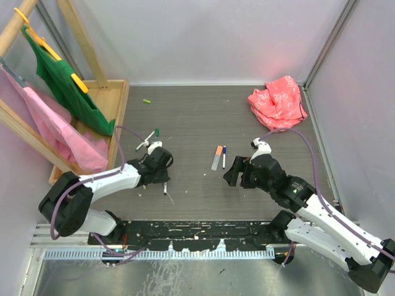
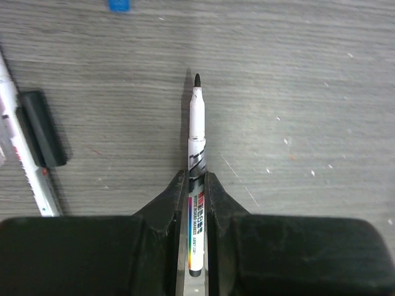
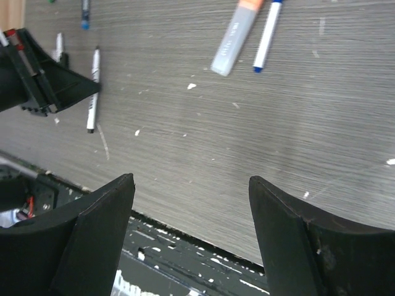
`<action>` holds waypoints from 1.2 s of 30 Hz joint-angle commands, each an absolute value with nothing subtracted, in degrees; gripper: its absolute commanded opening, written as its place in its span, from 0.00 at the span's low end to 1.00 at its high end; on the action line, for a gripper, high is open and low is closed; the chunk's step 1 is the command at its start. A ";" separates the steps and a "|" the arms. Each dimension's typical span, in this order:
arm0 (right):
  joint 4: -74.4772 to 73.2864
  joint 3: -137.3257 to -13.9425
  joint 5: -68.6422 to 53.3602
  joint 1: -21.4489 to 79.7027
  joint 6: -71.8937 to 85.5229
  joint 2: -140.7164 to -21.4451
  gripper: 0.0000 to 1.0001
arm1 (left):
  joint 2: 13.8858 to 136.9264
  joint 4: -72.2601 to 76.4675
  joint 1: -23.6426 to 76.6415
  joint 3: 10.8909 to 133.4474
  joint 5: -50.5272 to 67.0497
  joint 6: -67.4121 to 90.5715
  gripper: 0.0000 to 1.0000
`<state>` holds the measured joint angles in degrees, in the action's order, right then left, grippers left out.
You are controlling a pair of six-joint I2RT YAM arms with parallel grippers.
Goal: Insert the pens into the pen caps
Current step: Pick up the pen from the center of the board.
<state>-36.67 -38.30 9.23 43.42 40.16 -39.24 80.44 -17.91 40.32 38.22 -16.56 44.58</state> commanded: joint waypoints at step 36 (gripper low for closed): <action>2.50 -37.09 -5.01 43.47 52.27 -51.17 0.68 | 59.60 2.78 56.62 43.07 -4.42 42.59 0.01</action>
<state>-2.94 -36.71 -5.63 43.42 49.23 -50.15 61.19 -1.87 56.18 41.12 -5.10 43.68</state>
